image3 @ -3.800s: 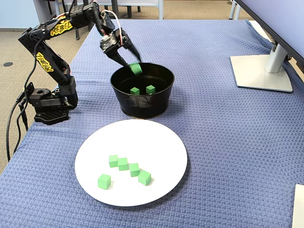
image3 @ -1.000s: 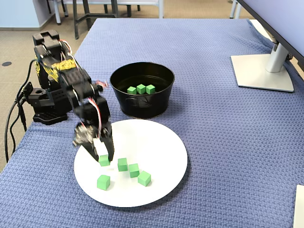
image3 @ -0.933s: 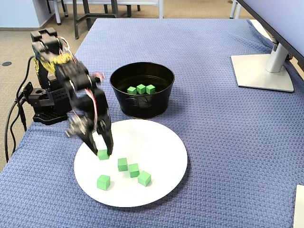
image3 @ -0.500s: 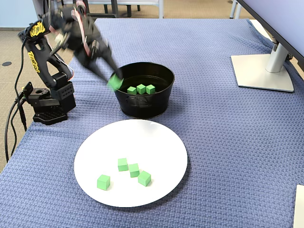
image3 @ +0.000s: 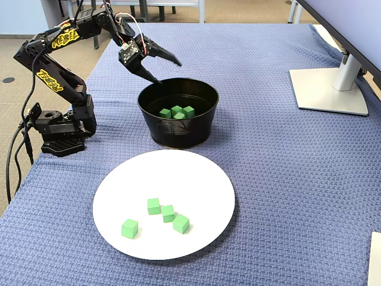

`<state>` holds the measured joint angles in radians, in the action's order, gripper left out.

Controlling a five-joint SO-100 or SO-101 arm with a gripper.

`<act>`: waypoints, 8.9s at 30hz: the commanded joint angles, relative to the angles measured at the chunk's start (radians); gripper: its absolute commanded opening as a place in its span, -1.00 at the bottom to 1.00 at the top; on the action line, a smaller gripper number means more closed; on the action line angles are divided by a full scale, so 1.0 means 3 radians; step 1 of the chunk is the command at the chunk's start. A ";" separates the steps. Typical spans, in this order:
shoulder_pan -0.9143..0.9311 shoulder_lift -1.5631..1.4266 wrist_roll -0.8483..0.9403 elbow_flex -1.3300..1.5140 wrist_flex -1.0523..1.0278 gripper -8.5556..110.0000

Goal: Pick up the green cubes from the white plate and place them in the black recipient

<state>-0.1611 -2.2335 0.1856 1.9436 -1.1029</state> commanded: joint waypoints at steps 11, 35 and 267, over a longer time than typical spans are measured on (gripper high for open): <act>0.2833 0.0823 0.2142 0.0276 0.1202 -0.48; 0.3068 0.2751 0.2194 -0.0910 0.1110 -0.51; 0.2863 0.3968 0.2480 -0.2495 0.0358 -0.60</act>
<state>0.7087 -1.0569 0.9465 1.3131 -0.9848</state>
